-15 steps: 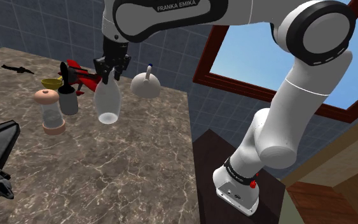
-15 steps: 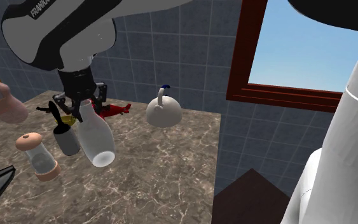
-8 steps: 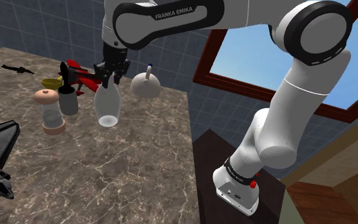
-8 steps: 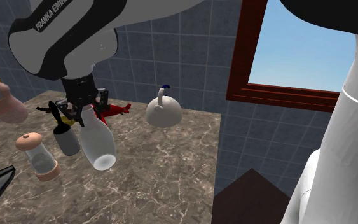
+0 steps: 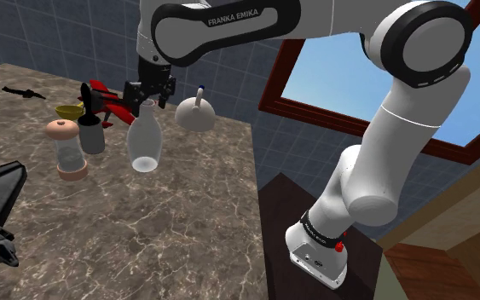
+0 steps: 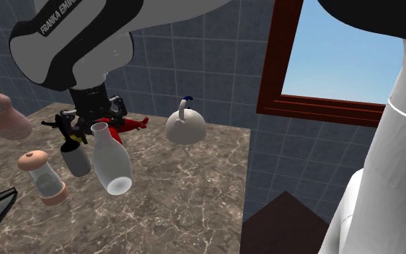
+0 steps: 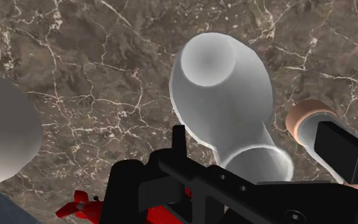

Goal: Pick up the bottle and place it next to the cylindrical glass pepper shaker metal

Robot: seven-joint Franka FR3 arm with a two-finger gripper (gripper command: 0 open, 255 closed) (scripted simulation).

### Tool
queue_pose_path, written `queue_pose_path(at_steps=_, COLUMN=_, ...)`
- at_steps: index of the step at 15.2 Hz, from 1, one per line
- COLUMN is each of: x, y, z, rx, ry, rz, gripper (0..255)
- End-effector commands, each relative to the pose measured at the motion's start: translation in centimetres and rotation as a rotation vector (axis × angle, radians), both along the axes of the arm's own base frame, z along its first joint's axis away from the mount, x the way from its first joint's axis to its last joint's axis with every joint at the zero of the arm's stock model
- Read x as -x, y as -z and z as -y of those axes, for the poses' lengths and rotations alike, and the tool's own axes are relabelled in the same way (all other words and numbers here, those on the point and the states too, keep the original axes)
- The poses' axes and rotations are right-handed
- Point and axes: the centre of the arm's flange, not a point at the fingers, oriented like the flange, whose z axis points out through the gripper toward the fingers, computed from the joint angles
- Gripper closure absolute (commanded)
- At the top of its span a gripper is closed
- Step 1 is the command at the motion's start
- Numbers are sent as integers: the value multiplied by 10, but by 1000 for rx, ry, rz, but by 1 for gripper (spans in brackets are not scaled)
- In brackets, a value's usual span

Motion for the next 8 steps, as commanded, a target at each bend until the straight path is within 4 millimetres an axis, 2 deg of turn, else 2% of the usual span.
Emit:
queue_pose_path(at_steps=1, x=0, y=0, z=0, rx=0, ry=0, rz=0, gripper=0)
queue_pose_path(at_steps=5, x=6, y=-50, z=1, rx=0, ry=0, rz=0, gripper=0)
queue_pose_path(at_steps=8, x=6, y=-50, z=1, rx=0, ry=0, rz=0, gripper=0)
